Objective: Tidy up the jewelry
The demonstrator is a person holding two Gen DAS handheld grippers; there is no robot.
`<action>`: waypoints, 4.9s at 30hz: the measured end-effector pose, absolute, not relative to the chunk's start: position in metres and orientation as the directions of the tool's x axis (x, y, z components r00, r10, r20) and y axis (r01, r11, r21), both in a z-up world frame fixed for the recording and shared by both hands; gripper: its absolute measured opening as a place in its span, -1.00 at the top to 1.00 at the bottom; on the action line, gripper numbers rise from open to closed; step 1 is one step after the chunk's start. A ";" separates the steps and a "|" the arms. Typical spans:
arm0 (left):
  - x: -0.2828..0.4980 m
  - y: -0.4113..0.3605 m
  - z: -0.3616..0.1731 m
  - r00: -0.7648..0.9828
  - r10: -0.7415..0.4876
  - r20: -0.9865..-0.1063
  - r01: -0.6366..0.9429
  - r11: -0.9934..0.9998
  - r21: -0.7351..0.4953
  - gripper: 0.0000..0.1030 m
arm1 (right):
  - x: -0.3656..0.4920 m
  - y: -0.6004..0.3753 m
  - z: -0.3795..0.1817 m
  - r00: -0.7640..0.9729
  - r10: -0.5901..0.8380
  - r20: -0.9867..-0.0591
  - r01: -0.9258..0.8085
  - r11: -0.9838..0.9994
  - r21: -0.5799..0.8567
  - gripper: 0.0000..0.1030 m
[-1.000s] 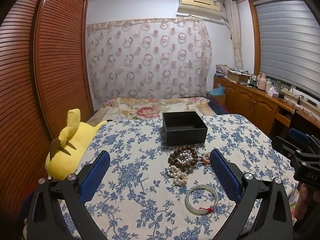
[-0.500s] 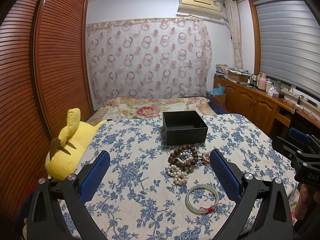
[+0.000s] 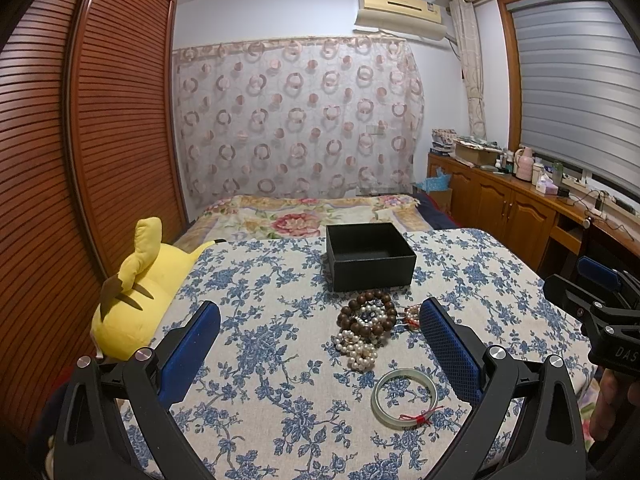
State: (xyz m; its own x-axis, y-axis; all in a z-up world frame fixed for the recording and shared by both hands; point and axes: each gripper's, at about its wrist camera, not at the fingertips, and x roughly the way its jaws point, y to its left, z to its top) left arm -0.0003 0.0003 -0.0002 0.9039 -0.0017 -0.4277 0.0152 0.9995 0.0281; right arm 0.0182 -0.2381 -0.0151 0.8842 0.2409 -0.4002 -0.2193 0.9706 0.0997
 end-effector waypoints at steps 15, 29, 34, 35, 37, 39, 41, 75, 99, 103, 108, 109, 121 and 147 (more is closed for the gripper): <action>0.000 0.001 0.000 0.904 -0.005 -0.428 0.018 1.000 0.026 -0.88 | 0.018 -0.238 -0.015 0.884 0.242 -0.401 -0.220 0.970 0.100 -0.95; 0.001 0.004 0.002 0.904 -0.005 -0.427 0.018 0.999 0.026 -0.88 | 0.018 -0.239 -0.014 0.884 0.242 -0.401 -0.221 0.970 0.099 -0.95; 0.001 0.004 0.002 0.904 -0.005 -0.427 0.018 0.999 0.026 -0.88 | 0.018 -0.239 -0.014 0.884 0.242 -0.401 -0.221 0.970 0.098 -0.95; 0.001 0.004 0.002 0.904 -0.004 -0.427 0.017 0.999 0.027 -0.88 | 0.018 -0.239 -0.014 0.884 0.242 -0.401 -0.221 0.970 0.098 -0.95; 0.001 0.004 0.002 0.904 -0.004 -0.427 0.018 0.999 0.027 -0.88 | 0.018 -0.239 -0.014 0.884 0.242 -0.400 -0.221 0.970 0.099 -0.95; 0.001 0.004 0.002 0.904 -0.005 -0.427 0.018 0.999 0.027 -0.88 | 0.018 -0.239 -0.015 0.884 0.242 -0.400 -0.222 0.970 0.098 -0.95; 0.001 0.004 0.002 0.904 -0.005 -0.428 0.018 0.999 0.026 -0.88 | 0.017 -0.236 -0.013 0.884 0.243 -0.401 -0.222 0.970 0.098 -0.95; 0.034 0.000 -0.065 0.783 -0.117 -0.611 0.135 0.991 -0.017 -0.88 | 0.054 -0.235 -0.086 0.729 0.335 -0.597 -0.368 0.927 0.070 -0.74; 0.059 0.000 -0.112 0.660 -0.175 -0.730 0.190 0.980 -0.063 -0.87 | 0.089 -0.203 -0.132 0.588 0.308 -0.748 -0.454 0.891 0.010 -0.18; 0.063 -0.009 -0.115 0.638 -0.210 -0.741 0.228 0.971 -0.078 -0.87 | 0.088 -0.210 -0.130 0.590 0.304 -0.748 -0.449 0.893 0.009 -0.17; 0.066 -0.028 -0.115 0.614 -0.262 -0.744 0.304 0.949 -0.084 -0.87 | 0.087 -0.225 -0.128 0.602 0.304 -0.738 -0.432 0.902 0.019 -0.17; 0.066 -0.032 -0.115 0.609 -0.272 -0.745 0.320 0.944 -0.083 -0.87 | 0.087 -0.227 -0.127 0.605 0.303 -0.737 -0.428 0.903 0.020 -0.17; 0.067 -0.059 -0.123 0.591 -0.275 -0.759 0.412 0.911 -0.009 -0.36 | 0.090 -0.236 -0.122 0.621 0.304 -0.722 -0.415 0.909 0.026 -0.17; 0.066 -0.054 -0.120 0.602 -0.285 -0.746 0.429 0.904 0.000 -0.34 | 0.091 -0.231 -0.119 0.627 0.311 -0.714 -0.428 0.903 0.017 -0.17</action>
